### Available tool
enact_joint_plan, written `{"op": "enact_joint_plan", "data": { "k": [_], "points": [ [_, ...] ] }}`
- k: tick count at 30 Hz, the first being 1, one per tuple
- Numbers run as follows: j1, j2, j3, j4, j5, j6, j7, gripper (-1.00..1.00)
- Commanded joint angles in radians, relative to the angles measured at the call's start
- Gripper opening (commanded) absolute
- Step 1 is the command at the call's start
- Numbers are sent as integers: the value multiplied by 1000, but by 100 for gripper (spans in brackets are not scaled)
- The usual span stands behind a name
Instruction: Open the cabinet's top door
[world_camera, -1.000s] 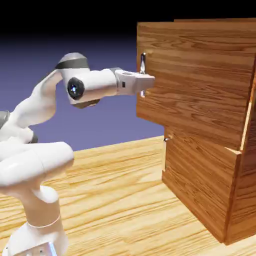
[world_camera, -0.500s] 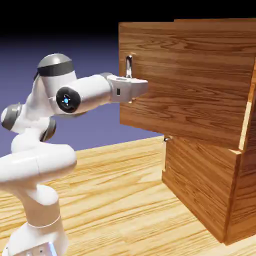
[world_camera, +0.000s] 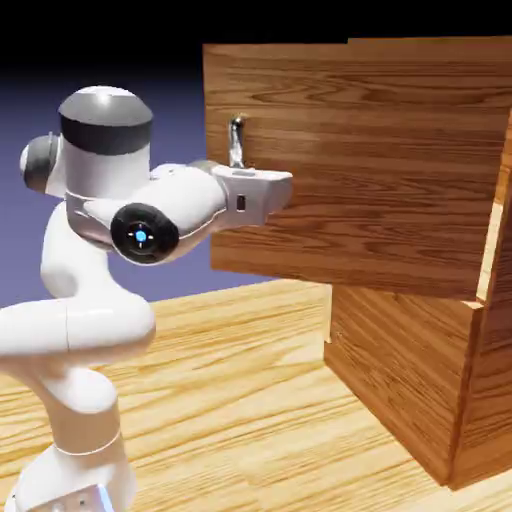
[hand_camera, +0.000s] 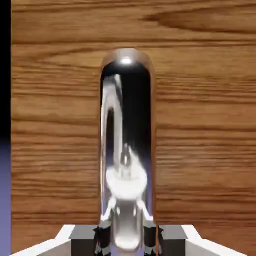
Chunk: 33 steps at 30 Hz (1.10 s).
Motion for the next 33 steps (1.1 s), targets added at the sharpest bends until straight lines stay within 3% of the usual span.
{"op": "enact_joint_plan", "data": {
  "k": [1, 17, 32, 33],
  "points": [
    [-10, 36, 2, 22, -34, -16, -33, -100],
    [-30, 616, 57, 457, -518, -103, -438, -100],
    [40, 1119, 135, 952, -762, -165, -489, -100],
    [40, 1119, 135, 952, -762, -165, -489, 100]
  ]
}}
